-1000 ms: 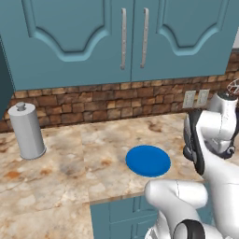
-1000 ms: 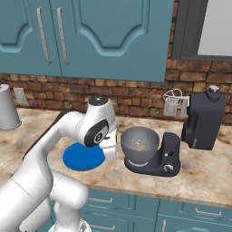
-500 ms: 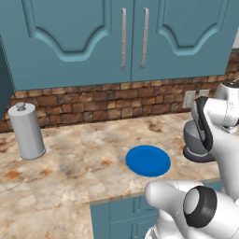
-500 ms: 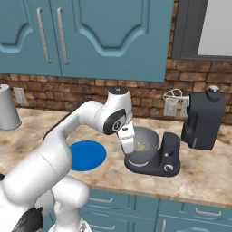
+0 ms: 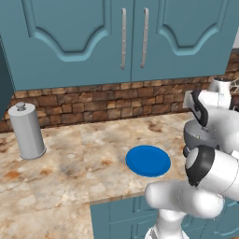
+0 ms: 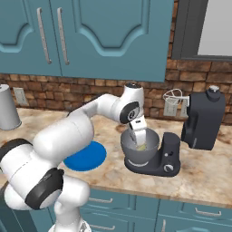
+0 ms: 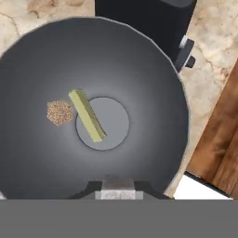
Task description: Add butter and sugar cubes to the stand mixer bowl and then turn on the stand mixer to begin making frosting.
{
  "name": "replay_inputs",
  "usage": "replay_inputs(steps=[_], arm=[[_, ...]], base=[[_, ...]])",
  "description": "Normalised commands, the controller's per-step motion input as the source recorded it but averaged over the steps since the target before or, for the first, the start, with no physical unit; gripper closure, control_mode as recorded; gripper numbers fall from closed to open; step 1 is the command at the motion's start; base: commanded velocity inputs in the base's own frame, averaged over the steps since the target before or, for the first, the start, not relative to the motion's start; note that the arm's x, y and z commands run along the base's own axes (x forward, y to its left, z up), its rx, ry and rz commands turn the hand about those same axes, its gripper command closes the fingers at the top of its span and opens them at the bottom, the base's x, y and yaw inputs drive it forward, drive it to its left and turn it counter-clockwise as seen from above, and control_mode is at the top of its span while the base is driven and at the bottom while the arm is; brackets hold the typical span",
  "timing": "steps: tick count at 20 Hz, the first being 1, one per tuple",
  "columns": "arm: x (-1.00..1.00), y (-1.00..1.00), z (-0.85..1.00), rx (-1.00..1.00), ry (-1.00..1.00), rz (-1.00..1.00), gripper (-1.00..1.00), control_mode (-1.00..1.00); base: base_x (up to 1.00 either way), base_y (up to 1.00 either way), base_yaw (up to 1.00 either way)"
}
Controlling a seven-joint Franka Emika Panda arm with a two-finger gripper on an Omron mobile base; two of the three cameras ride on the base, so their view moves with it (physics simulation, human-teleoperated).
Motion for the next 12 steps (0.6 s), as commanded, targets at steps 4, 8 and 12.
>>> replay_inputs(steps=[4, 8, 12], arm=[[0.55, -0.26, -0.34, 0.03, 0.01, 0.02, 1.0, -1.0], [0.5, -0.17, -0.41, 0.02, 0.07, 0.04, 1.0, -1.0], [0.49, -0.15, -0.49, 0.02, 0.06, 0.03, 1.0, -1.0]], base=[[0.0, 0.0, 0.0], [0.0, 0.0, 0.0], [0.0, 0.0, 0.0]])
